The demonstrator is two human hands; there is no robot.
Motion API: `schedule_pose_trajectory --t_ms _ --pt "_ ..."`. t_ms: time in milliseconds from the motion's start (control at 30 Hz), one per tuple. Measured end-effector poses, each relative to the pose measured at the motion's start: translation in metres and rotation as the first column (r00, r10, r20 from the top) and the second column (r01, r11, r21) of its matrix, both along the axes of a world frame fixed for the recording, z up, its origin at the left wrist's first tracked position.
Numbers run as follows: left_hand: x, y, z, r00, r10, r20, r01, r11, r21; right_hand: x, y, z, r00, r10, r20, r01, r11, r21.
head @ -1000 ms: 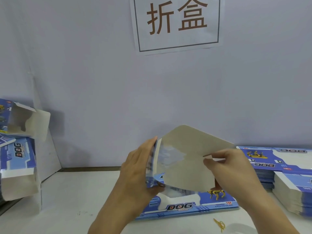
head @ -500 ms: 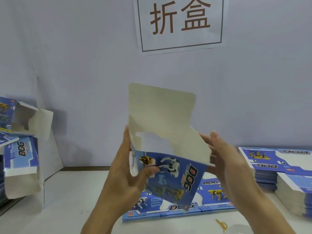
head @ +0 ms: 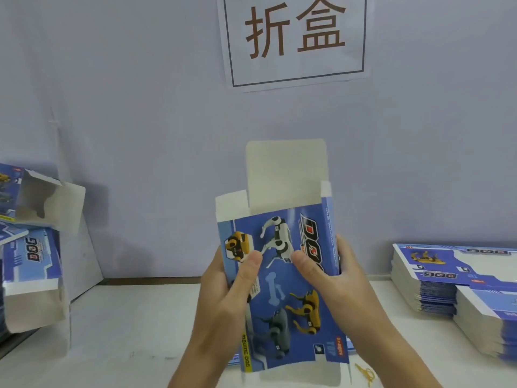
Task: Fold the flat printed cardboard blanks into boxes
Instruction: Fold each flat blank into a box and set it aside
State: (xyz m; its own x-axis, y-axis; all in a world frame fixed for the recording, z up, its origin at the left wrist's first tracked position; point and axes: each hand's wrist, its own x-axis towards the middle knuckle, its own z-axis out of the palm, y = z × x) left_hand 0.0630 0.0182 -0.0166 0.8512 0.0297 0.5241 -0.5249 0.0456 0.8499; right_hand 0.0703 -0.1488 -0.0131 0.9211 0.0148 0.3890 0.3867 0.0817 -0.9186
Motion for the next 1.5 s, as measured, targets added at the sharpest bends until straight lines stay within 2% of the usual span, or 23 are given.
schedule_pose_trajectory --t_ms 67,133,367,500,700,833,900,1000,1100,1233,1333,1500 --pt "0.0 -0.008 -0.001 1.0 -0.006 -0.005 0.005 0.999 -0.032 0.003 0.002 -0.001 0.999 -0.021 -0.048 0.023 0.998 0.053" --pt "0.002 -0.008 -0.003 1.0 -0.026 -0.018 0.025 0.999 -0.037 0.003 0.003 -0.001 0.995 0.035 -0.096 -0.026 0.995 0.099" --pt "0.009 -0.005 -0.005 0.997 0.077 -0.004 -0.077 0.997 0.022 0.003 0.007 -0.005 0.978 0.122 -0.167 -0.107 0.99 0.096" --pt "0.009 -0.012 -0.009 0.992 0.122 -0.004 -0.122 0.992 0.013 0.006 0.008 -0.008 0.991 -0.045 -0.123 0.056 0.994 0.093" --pt "0.009 -0.013 -0.008 0.992 0.123 0.025 -0.124 0.992 0.033 0.002 0.001 -0.003 0.996 0.029 -0.085 -0.021 0.995 0.096" --pt "0.007 -0.012 -0.008 0.995 0.093 0.036 -0.098 0.984 0.151 -0.002 -0.01 0.004 0.999 -0.024 0.049 0.018 0.991 0.13" --pt "0.005 -0.016 -0.009 0.999 0.048 0.026 -0.051 0.985 0.165 -0.004 -0.012 0.007 0.988 -0.115 0.098 0.102 0.986 0.13" --pt "0.0 -0.02 -0.005 0.999 0.003 0.045 -0.008 0.993 0.115 -0.003 -0.012 0.007 0.968 -0.151 0.201 0.133 0.986 0.103" --pt "-0.005 -0.02 0.004 0.997 0.012 0.076 -0.01 0.999 -0.03 -0.009 -0.009 0.01 0.949 -0.126 0.289 0.112 0.991 0.067" --pt "-0.014 -0.019 0.022 0.979 0.125 0.162 -0.092 0.975 -0.202 -0.02 0.001 0.02 0.94 0.037 0.34 -0.029 0.999 -0.03" --pt "-0.017 -0.014 0.031 0.958 0.207 0.199 -0.163 0.962 -0.217 -0.022 0.01 0.021 0.93 0.02 0.367 -0.011 1.0 -0.026" --pt "-0.019 -0.012 0.032 0.951 0.202 0.233 -0.164 0.972 -0.17 -0.019 0.012 0.025 0.95 -0.009 0.313 0.008 1.0 0.006"
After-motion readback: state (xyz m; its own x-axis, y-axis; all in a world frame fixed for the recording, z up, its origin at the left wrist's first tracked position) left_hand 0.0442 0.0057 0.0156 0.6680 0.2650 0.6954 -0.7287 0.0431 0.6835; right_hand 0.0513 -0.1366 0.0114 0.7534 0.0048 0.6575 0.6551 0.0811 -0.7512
